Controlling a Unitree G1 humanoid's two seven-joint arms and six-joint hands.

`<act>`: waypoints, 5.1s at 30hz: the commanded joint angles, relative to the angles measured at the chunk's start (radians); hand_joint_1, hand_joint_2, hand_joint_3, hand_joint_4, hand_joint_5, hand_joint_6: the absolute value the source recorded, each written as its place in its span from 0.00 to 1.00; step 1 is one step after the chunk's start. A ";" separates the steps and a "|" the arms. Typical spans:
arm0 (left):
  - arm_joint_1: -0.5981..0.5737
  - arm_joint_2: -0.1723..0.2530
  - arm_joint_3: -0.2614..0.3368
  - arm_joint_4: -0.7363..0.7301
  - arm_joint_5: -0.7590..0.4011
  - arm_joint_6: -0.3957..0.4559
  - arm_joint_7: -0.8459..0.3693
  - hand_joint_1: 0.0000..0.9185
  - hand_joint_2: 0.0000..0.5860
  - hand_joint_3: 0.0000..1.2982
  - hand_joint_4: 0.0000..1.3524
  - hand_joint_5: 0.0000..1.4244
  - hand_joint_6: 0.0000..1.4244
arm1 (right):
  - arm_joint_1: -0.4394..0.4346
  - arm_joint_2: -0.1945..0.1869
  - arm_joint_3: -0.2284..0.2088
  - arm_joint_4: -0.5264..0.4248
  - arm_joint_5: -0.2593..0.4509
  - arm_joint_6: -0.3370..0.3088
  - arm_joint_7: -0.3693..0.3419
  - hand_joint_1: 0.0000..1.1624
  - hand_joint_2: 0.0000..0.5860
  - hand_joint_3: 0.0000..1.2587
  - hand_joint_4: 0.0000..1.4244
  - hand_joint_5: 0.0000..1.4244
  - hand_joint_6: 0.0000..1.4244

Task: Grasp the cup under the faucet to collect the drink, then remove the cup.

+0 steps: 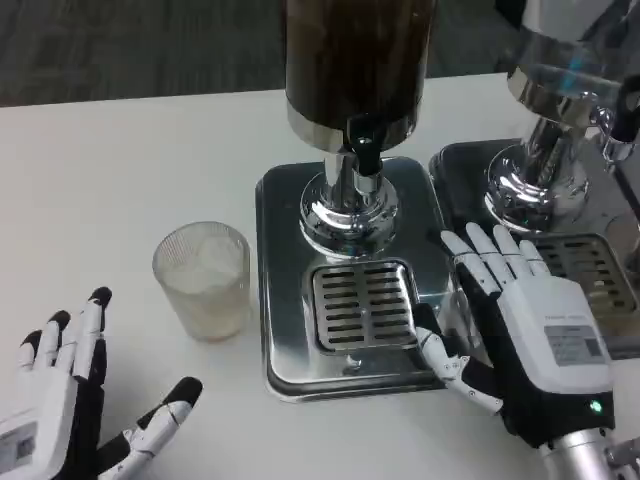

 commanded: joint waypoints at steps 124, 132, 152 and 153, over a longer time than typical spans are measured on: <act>-0.792 0.094 -0.165 1.061 -0.276 -0.555 -0.075 0.15 0.00 0.00 0.00 0.14 0.15 | 0.066 0.142 0.048 -0.099 -0.082 0.192 -0.057 0.27 0.71 0.14 0.05 0.04 0.06; -0.801 0.085 -0.169 1.070 -0.272 -0.571 -0.052 0.24 0.05 0.00 0.02 0.27 0.30 | 0.071 0.144 0.042 -0.102 -0.076 0.195 -0.058 0.27 0.71 0.14 0.05 0.04 0.06; -0.809 0.089 -0.189 1.067 -0.218 -0.584 0.123 0.47 0.17 0.23 0.38 0.55 0.63 | 0.068 0.154 0.033 -0.097 -0.068 0.199 -0.067 0.27 0.69 0.14 0.05 0.04 0.09; -0.806 0.088 -0.192 1.062 -0.211 -0.584 0.141 0.48 0.16 0.25 0.39 0.56 0.64 | 0.068 0.154 0.032 -0.097 -0.067 0.198 -0.067 0.27 0.69 0.14 0.05 0.04 0.09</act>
